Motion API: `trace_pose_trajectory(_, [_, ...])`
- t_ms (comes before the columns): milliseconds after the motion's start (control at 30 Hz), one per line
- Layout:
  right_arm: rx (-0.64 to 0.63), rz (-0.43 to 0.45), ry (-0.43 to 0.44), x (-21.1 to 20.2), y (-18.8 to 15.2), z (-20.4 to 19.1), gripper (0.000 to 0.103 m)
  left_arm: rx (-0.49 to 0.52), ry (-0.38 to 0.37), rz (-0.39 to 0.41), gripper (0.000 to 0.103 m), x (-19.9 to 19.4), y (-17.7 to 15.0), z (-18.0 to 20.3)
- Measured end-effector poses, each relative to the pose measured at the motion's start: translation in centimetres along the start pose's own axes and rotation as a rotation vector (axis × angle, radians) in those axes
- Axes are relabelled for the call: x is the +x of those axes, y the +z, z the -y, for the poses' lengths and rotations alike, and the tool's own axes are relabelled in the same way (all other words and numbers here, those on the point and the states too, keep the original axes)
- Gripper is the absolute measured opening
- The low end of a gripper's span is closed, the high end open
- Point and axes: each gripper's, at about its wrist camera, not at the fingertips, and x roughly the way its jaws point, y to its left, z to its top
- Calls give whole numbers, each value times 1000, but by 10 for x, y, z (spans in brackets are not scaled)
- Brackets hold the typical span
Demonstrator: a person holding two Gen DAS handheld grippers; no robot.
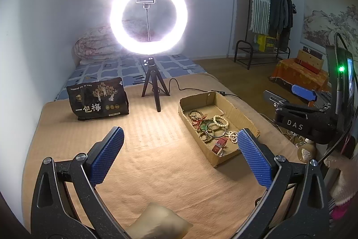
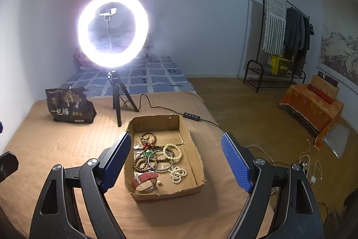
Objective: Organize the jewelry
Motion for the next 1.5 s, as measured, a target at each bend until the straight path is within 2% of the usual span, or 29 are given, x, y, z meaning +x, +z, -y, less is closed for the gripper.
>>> trace_pose_trajectory(1500, [0,-16,1,3,-1,1,83,7,-3,11,103,-1,4,6])
